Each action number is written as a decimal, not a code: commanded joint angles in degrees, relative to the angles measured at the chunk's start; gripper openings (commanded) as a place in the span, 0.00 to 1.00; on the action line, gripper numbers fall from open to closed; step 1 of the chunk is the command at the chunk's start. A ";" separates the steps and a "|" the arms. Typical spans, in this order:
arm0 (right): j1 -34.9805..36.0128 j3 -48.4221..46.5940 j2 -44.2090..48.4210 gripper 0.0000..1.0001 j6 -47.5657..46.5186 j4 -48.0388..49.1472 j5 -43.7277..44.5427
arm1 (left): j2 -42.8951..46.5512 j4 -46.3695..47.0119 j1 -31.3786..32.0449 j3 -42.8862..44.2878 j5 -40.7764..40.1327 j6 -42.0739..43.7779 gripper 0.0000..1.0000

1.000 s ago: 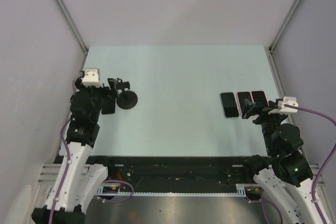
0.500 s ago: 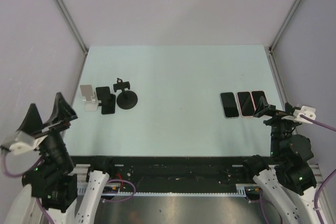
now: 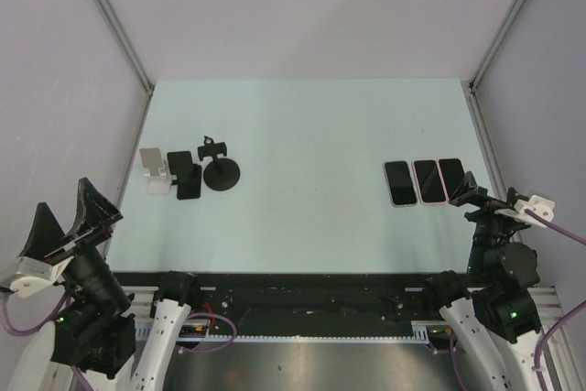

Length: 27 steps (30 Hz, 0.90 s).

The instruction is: Remove the phone from the phone stand

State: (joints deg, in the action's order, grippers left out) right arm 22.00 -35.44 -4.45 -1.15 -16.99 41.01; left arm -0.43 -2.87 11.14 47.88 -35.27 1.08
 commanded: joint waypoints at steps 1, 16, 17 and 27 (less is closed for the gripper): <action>-4.06 0.81 0.67 1.00 0.88 3.19 -3.83 | 2.36 4.80 0.11 -2.34 1.24 3.66 1.00; -6.97 1.43 1.20 1.00 1.94 3.46 -6.91 | 1.74 7.18 0.11 -3.76 4.59 4.98 1.00; -7.14 1.60 1.11 1.00 1.94 3.46 -6.91 | 1.74 7.18 0.11 -3.76 4.59 4.98 1.00; -7.23 1.60 1.37 1.00 2.03 3.55 -7.35 | 1.13 7.09 0.11 -4.11 5.82 4.19 1.00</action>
